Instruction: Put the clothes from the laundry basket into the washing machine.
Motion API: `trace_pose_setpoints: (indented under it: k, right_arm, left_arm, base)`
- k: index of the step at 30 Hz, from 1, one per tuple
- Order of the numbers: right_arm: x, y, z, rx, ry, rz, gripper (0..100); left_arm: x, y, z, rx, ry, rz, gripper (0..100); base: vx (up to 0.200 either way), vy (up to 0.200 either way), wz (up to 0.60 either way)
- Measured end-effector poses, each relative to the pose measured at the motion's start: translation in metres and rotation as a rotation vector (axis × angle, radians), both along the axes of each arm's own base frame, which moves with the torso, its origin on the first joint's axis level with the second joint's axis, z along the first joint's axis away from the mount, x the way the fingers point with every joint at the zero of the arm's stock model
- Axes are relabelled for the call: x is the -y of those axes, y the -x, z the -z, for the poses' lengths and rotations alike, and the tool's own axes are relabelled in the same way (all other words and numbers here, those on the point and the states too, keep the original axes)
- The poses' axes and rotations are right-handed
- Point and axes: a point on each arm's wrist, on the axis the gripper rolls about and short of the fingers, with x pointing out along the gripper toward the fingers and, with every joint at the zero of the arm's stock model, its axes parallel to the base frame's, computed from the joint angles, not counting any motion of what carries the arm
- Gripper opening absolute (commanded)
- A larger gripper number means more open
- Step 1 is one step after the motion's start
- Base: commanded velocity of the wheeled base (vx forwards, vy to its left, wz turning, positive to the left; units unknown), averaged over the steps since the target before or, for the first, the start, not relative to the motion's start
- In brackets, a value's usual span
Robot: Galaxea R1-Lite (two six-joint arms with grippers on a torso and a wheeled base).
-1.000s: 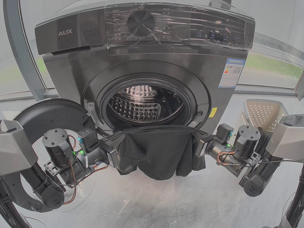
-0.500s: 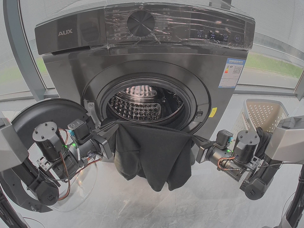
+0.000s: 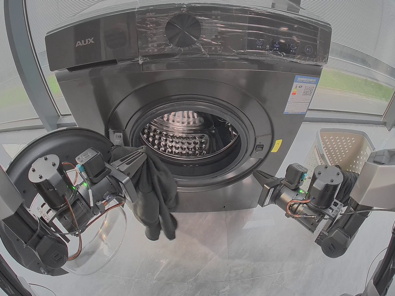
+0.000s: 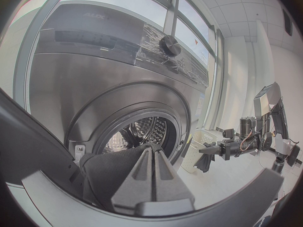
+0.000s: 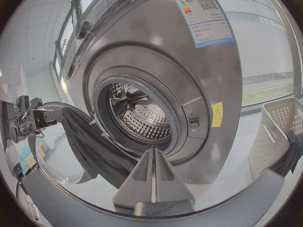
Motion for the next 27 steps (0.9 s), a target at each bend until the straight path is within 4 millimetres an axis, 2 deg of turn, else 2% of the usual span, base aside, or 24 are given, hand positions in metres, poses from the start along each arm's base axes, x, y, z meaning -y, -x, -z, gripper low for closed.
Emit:
trace_pose_setpoints:
  k: [13,14,18,27]
  right_arm:
    - [-0.011,0.014,0.008,-0.037,0.02,-0.058,0]
    - [-0.012,0.013,0.01,-0.038,0.023,-0.061,100]
    - [-0.016,0.006,0.011,-0.029,0.023,-0.11,100]
    - [-0.021,-0.025,0.024,-0.087,0.09,-0.132,100]
  left_arm:
    - [0.012,0.011,-0.006,0.021,0.006,0.063,0]
    - [0.013,0.012,-0.006,0.022,0.008,0.069,0]
    - [0.014,0.013,-0.009,0.032,0.012,0.096,0]
    - [0.016,0.018,-0.016,0.059,0.023,0.129,0]
  base:
    - [0.0,0.0,0.0]
    - [0.0,0.0,0.0]
    - [0.0,0.0,0.0]
    - [0.0,0.0,0.0]
